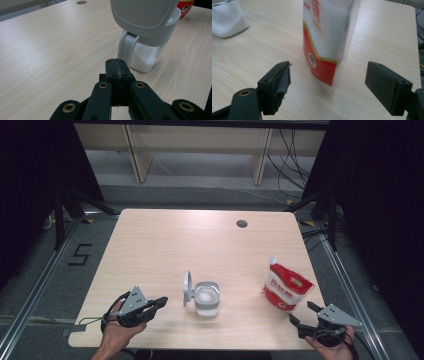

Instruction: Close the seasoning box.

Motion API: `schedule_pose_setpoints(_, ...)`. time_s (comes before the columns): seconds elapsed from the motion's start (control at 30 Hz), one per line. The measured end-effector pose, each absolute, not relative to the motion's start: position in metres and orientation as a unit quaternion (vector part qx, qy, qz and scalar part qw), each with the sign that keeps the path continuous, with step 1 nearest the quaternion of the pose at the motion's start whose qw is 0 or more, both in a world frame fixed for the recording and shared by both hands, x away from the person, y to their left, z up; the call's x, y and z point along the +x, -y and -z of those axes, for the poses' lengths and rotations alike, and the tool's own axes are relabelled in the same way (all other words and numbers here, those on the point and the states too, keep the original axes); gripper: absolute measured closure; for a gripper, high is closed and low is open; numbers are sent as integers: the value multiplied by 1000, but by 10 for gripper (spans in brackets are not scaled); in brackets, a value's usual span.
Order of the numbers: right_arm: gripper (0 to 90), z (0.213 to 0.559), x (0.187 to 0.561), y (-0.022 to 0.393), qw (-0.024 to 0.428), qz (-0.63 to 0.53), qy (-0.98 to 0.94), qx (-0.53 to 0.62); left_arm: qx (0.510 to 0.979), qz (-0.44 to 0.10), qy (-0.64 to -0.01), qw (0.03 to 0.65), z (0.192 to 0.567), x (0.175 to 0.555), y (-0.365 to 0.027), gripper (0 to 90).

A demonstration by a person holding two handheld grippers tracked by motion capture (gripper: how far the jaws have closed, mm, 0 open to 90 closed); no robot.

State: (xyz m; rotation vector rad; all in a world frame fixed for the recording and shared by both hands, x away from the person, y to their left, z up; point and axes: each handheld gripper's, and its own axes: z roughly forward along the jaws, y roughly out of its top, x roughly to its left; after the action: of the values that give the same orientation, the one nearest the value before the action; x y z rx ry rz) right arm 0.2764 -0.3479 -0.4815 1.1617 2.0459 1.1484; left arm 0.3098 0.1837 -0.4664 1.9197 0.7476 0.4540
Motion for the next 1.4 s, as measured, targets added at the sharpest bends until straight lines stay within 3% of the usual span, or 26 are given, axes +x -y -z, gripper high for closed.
schedule_pose_setpoints(1.4, 219, 481, 275, 346, 257, -420, -753, 437, 792, -164, -288, 512, 440, 326, -151, 893)
